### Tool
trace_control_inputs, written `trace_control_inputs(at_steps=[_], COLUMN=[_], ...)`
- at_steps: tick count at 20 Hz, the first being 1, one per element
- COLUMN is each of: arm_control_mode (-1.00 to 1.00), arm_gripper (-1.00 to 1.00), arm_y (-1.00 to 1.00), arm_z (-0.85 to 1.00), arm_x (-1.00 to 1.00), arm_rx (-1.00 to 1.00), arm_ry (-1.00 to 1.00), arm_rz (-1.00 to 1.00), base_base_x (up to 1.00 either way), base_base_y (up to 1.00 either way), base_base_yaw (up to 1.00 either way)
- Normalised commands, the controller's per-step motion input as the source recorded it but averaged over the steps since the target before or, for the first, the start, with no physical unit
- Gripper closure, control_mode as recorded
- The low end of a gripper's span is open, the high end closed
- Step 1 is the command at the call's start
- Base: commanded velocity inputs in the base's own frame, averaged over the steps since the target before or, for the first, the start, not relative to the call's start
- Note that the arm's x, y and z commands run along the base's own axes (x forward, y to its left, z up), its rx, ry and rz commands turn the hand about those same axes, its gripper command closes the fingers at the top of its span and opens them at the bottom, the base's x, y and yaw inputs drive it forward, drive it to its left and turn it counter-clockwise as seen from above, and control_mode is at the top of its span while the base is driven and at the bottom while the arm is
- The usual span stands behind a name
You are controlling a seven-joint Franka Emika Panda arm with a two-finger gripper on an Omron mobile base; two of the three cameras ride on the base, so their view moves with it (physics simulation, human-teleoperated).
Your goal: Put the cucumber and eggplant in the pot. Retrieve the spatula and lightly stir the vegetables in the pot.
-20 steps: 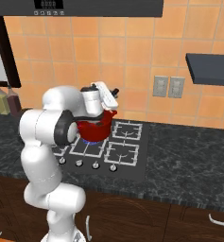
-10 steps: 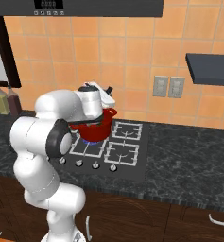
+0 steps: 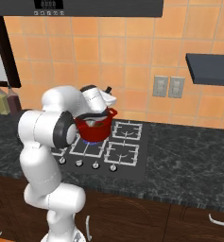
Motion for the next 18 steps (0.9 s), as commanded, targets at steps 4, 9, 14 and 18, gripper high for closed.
trace_control_inputs(at_steps=[4, 9, 14, 18], arm_control_mode=[-1.00, -1.00, -1.00, -1.00], arm_gripper=[1.00, 1.00, 1.00, 1.00], arm_y=[0.00, -0.06, 0.03, 0.42], arm_z=[-0.84, -0.54, -0.41, -0.94], arm_x=[0.39, 0.21, 0.00, 0.00], arm_rx=[-0.27, -0.26, -0.17, -0.14], arm_ry=[-0.14, -0.18, -0.11, 0.00], arm_rz=[0.13, 0.13, 0.04, 0.00], base_base_x=[0.00, 0.00, 0.00, 0.00], base_base_y=[0.00, 0.00, 0.00, 0.00], base_base_yaw=[0.00, 0.00, 0.00, 0.00])
